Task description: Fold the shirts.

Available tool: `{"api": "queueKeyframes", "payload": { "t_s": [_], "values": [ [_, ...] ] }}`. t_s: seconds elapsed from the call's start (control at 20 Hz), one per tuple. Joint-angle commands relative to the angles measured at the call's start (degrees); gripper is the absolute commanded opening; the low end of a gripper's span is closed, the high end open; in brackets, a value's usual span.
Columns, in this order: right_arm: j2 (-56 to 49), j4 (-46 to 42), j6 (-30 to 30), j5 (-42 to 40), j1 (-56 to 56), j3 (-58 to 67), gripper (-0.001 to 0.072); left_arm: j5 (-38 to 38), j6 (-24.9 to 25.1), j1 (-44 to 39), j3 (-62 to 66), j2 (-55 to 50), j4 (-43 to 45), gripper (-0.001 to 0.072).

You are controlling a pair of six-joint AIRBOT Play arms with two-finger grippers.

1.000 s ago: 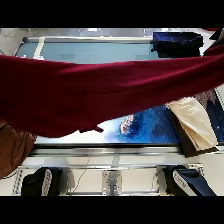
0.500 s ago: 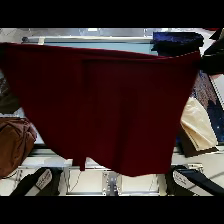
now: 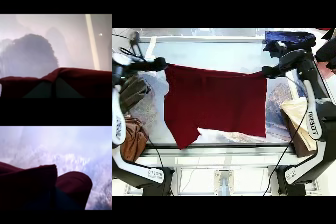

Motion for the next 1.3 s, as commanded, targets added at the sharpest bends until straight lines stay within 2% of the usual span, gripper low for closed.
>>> {"api": "queueKeyframes", "payload": {
  "t_s": [0.0, 0.05, 0.1, 0.2, 0.3, 0.4, 0.55, 0.7, 0.8, 0.95, 1.05, 1.1, 1.25],
  "values": [
    [-4.1, 1.0, 4.5, 14.7, 2.0, 0.5, 0.0279, 7.9, 0.7, -2.1, 0.1, -5.6, -0.7, 0.0221],
    [-4.1, 0.9, 4.9, 14.0, 2.3, 2.1, 0.0483, 7.6, 0.3, -2.1, 0.3, -5.0, -0.6, 0.0482],
    [-4.0, 0.5, 4.9, 10.8, 2.3, 4.7, 0.0499, 6.9, -0.2, -1.4, 0.3, -3.9, -0.6, 0.0606],
    [-3.2, -4.5, 4.9, 0.0, 1.8, 11.3, 0.0499, 3.1, -2.3, 1.4, 0.3, 0.0, -0.6, 0.0603],
    [-0.9, -13.5, 4.6, -13.2, 0.7, 16.7, 0.0498, -5.0, -2.8, 6.1, 0.2, 5.4, -0.3, 0.0602],
    [5.1, -21.9, 2.0, -22.3, -1.1, 15.0, 0.0489, -14.3, -7.3, 12.7, -0.5, 10.6, 2.5, 0.0601],
    [16.7, -22.1, -1.7, -28.7, -5.7, 4.7, 0.0489, -22.7, -7.4, 22.9, -10.9, 19.6, 4.0, 0.0602],
    [30.3, -15.8, -2.5, -24.8, -9.7, -14.2, 0.0489, -20.4, -4.2, 30.7, -33.5, 31.4, 3.5, 0.0602],
    [42.5, -10.8, -1.1, -15.0, -10.7, -31.9, 0.0489, -12.5, -3.7, 33.2, -47.7, 37.4, -0.8, 0.0602],
    [61.8, -3.4, 8.7, 4.2, -10.6, -55.9, 0.0492, -10.6, -1.0, 33.4, -59.4, 37.7, -10.4, 0.0596],
    [72.7, -0.9, 19.6, 16.6, -10.6, -67.7, 0.0493, -12.2, 1.0, 33.4, -60.7, 33.2, -11.1, 0.0596],
    [76.5, -0.9, 23.6, 19.1, -10.6, -71.0, 0.0493, -12.5, 2.8, 33.4, -60.3, 30.4, -11.1, 0.0597],
    [79.5, -0.9, 24.2, 13.8, -10.6, -71.9, 0.0493, -12.9, 8.0, 32.4, -57.3, 21.8, -13.2, 0.0596]
  ]
}}
